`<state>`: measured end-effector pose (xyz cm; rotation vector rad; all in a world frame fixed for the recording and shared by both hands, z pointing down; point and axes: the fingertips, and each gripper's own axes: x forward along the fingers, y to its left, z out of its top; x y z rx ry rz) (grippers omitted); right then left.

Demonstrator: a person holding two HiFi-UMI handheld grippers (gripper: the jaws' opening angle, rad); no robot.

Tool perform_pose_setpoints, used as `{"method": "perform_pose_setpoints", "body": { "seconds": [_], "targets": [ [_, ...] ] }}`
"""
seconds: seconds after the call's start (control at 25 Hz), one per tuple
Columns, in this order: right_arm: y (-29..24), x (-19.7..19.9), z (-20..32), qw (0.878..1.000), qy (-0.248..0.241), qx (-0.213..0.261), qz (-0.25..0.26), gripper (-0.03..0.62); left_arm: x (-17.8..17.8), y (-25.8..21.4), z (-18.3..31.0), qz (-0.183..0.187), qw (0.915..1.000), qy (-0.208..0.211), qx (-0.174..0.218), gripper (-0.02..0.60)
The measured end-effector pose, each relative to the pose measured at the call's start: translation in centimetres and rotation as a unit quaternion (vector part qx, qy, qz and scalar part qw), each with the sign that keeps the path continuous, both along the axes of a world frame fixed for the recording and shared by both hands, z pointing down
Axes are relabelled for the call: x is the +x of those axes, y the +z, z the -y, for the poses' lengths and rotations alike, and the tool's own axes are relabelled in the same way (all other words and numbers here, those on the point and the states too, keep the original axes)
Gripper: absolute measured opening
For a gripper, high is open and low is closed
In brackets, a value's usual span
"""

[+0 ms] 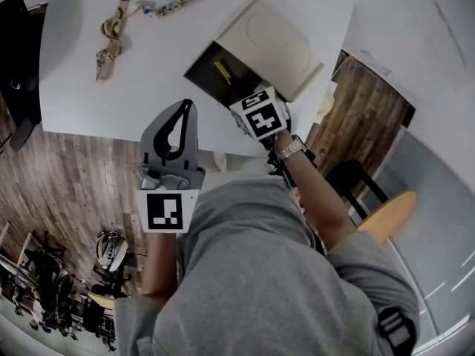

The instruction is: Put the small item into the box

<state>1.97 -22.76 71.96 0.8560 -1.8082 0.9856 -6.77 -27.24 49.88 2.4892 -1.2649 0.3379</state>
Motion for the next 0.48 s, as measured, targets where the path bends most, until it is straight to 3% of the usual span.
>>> {"method": "perform_pose_setpoints", "body": {
  "seconds": [0.48],
  "targets": [
    [-0.03, -0.22, -0.11, 1.000, -0.006, -0.005, 0.003, 0.102, -0.34, 0.12, -0.61, 0.002, 1.0000, -0.003, -0.003, 0.032]
  ]
}}
